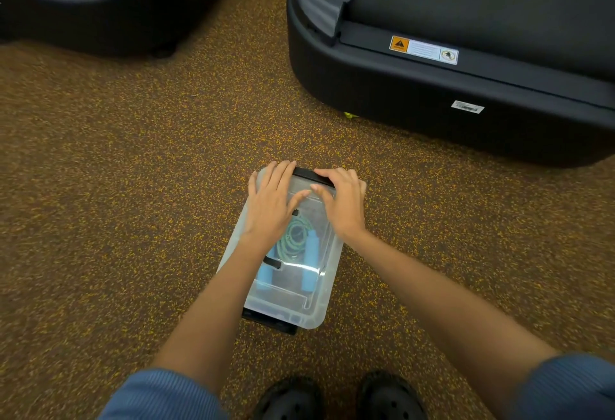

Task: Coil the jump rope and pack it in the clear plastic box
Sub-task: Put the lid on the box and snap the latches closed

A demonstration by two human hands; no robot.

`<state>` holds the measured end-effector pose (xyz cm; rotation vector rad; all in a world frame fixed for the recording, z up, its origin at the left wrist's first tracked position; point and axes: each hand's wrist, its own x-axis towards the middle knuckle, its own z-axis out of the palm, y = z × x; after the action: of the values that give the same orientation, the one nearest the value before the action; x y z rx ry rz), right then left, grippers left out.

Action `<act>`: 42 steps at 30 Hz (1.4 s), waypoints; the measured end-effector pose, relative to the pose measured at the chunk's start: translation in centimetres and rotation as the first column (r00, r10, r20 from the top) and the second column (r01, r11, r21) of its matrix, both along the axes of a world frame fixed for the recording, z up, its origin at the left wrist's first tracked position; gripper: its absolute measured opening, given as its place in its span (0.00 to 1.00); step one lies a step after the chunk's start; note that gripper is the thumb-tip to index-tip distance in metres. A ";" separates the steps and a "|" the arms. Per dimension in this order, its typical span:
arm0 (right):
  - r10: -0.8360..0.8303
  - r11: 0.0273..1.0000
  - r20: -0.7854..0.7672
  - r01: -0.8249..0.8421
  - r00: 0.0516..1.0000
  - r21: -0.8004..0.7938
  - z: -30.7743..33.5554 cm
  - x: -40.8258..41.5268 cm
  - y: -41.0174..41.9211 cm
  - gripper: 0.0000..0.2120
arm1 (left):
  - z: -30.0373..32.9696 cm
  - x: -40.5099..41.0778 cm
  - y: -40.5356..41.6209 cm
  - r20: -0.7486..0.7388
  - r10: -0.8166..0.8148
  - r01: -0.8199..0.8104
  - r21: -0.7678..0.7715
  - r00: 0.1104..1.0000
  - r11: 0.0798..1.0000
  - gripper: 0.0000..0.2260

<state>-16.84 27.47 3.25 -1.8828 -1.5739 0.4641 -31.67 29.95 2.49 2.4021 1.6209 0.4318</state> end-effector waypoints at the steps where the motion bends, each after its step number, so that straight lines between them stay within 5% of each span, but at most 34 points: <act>1: 0.003 1.000 0.020 -0.003 1.000 0.013 0.0 -0.1 -0.1 0.14 | 0.0 0.1 0.0 -0.003 0.002 -0.002 0.005 1.000 1.000 0.28; 12: 0.071 0.994 0.199 -0.086 0.977 0.067 -0.4 0.2 -0.5 0.13 | -0.1 0.2 0.0 0.000 0.001 -0.001 0.029 1.000 1.000 0.29; 23: 0.240 0.968 0.330 -0.200 0.913 -0.150 0.1 0.5 -2.2 0.24 | 0.5 0.3 -2.1 -0.132 0.139 -0.145 -0.036 0.981 0.989 0.22; 35: 0.351 0.931 0.345 -0.286 0.871 -0.226 1.8 -2.0 -3.5 0.27 | 1.7 -3.0 -9.9 -0.044 0.218 -0.222 -0.171 0.975 0.960 0.23; 42: 0.481 0.874 0.352 -0.411 0.803 -0.259 2.4 -4.9 -5.8 0.29 | 1.6 -4.5 -15.4 0.138 0.493 -0.465 -0.194 0.859 0.864 0.22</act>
<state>-21.73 21.64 5.64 -1.7986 -2.3566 0.4325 -36.20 14.52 4.08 1.7666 2.0747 0.5640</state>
